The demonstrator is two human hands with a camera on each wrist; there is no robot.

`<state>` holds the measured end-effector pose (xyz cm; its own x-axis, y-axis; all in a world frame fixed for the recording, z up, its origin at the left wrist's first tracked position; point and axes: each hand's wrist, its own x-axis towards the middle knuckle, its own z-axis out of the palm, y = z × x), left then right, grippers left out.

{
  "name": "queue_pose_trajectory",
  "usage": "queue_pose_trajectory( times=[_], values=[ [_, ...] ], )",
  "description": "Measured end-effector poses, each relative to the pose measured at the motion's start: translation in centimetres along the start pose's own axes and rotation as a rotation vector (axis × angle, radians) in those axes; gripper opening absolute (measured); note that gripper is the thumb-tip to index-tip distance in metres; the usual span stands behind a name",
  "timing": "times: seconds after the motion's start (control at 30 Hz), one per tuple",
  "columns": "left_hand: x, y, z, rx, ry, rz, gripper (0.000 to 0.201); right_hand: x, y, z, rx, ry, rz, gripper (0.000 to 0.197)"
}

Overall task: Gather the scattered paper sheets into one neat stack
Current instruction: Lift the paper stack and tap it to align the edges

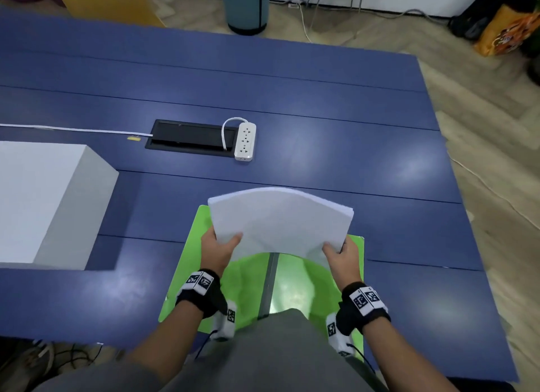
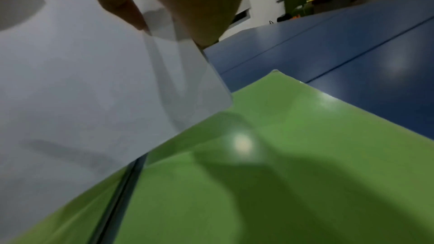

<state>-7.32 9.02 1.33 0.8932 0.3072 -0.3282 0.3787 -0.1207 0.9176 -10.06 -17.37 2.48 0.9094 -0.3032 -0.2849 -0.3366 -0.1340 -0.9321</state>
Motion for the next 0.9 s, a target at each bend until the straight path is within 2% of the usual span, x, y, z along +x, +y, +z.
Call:
queue_pose_trajectory(
  times=[0.1, 0.2, 0.3, 0.37, 0.43, 0.5, 0.53, 0.57, 0.63, 0.7, 0.77, 0.83, 0.9],
  values=[
    [-0.3, -0.4, 0.7, 0.072, -0.031, -0.059, 0.029, 0.1, 1.6, 0.0, -0.061, -0.097, 0.059, 0.016],
    [0.0, 2.2, 1.3, 0.116, -0.036, 0.016, 0.024, 1.0, 1.4, -0.4, -0.091, -0.069, 0.081, 0.019],
    [1.0, 6.5, 1.0, 0.155, -0.113, 0.149, 0.02, 2.0, 0.4, -1.4, -0.063, 0.019, 0.065, 0.024],
    [1.1, 10.0, 0.8, 0.324, -0.146, 0.317, 0.02, 2.5, -1.1, -2.0, 0.071, 0.152, 0.018, 0.054],
    [0.4, 13.6, 0.8, 0.637, -0.184, 0.528, 0.019, 3.1, -3.1, -3.0, 0.154, 0.257, -0.084, 0.092],
    [-0.5, 17.0, 1.1, 0.881, -0.222, 0.693, 0.022, 3.5, -5.3, -3.9, -0.06, 0.219, -0.255, 0.107],
    [-1.2, 18.5, 1.4, 0.972, -0.247, 0.737, 0.021, 3.6, -6.3, -4.0, -0.17, 0.144, -0.329, 0.102],
    [-1.6, 19.6, 1.8, 1.049, -0.272, 0.764, 0.02, 3.9, -7.0, -3.9, -0.234, 0.044, -0.366, 0.086],
    [-2.8, 21.2, 2.5, 1.164, -0.317, 0.825, 0.021, 3.2, -8.4, -3.1, -0.153, -0.105, -0.29, 0.044],
    [-3.5, 21.7, 2.2, 1.123, -0.315, 0.854, 0.022, 2.2, -9.2, -2.4, -0.026, -0.073, -0.231, 0.042],
    [-2.9, 21.0, 0.5, 0.86, -0.216, 0.809, 0.029, 1.4, -9.5, -2.5, 0.086, -0.024, -0.239, 0.038],
    [-2.2, 19.7, -1.8, 0.522, -0.136, 0.714, 0.049, 0.8, -9.5, -2.9, 0.183, 0.014, -0.236, 0.029],
    [-2.4, 18.3, -2.5, 0.23, -0.223, 0.586, 0.08, 0.3, -9.4, -3.0, 0.232, 0.035, -0.226, 0.021]
  ],
)
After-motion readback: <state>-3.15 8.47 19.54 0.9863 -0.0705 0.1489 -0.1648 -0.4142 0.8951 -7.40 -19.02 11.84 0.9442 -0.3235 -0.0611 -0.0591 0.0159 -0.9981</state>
